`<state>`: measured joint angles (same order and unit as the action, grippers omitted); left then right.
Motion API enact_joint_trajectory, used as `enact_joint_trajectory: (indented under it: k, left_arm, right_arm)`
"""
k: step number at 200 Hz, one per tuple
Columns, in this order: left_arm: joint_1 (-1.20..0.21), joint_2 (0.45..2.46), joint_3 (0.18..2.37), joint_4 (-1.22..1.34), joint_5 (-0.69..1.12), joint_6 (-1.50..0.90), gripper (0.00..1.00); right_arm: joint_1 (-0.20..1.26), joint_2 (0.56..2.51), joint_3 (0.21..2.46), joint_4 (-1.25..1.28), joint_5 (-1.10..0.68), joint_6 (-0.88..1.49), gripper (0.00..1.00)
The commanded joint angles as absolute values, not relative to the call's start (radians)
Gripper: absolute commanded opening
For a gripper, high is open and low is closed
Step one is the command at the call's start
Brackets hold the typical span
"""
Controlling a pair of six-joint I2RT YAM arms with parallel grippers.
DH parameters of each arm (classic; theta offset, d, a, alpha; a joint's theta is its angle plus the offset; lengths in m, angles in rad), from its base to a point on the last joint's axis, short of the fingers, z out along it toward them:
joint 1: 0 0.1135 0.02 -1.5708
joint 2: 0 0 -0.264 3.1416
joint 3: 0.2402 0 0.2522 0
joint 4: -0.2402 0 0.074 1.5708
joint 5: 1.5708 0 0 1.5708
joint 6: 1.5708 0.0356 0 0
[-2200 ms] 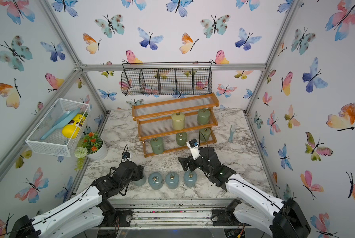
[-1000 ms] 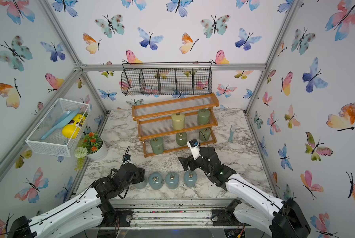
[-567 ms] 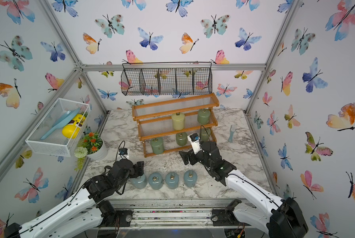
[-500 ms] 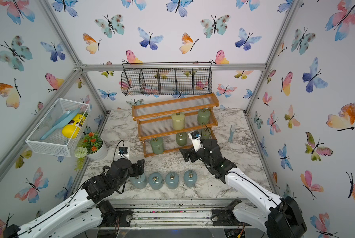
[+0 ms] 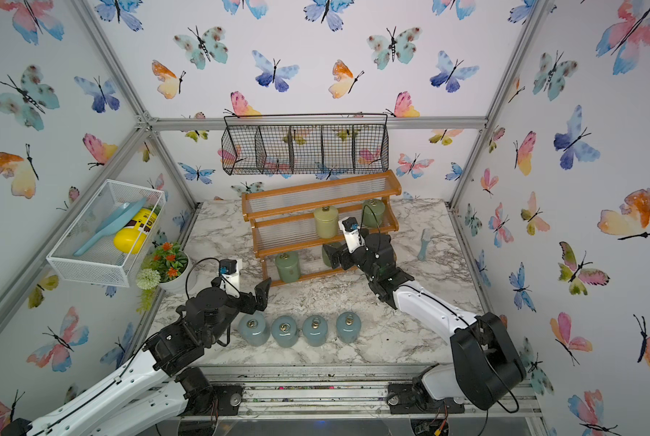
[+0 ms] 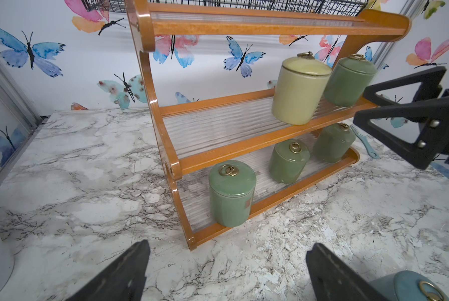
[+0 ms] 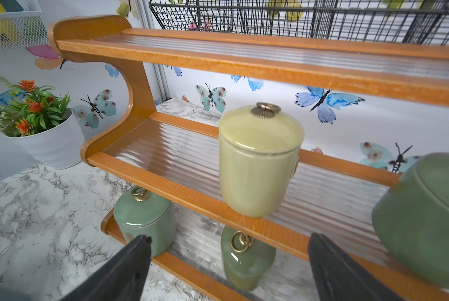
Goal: Remove the tea canisters from the shelf
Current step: Pick up the tea canister from the shelf.
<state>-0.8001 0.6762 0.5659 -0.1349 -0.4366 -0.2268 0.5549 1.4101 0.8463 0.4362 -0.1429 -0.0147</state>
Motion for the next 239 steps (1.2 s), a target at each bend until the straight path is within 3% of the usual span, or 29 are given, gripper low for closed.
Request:
enact_joint_trajectory:
  k: [1, 239]
  left_arm:
    - [-0.795, 0.67, 0.552, -0.092, -0.428, -0.187, 0.99]
    - [-0.779, 0.659, 0.503, -0.061, -0.419, -0.19, 0.99]
  right_arm:
    - [0.544, 1.44, 0.887, 0.535, -0.154, -0.043, 1.0]
    - [0.497, 1.807, 1.197, 0.588, -0.281, -0.017, 1.0]
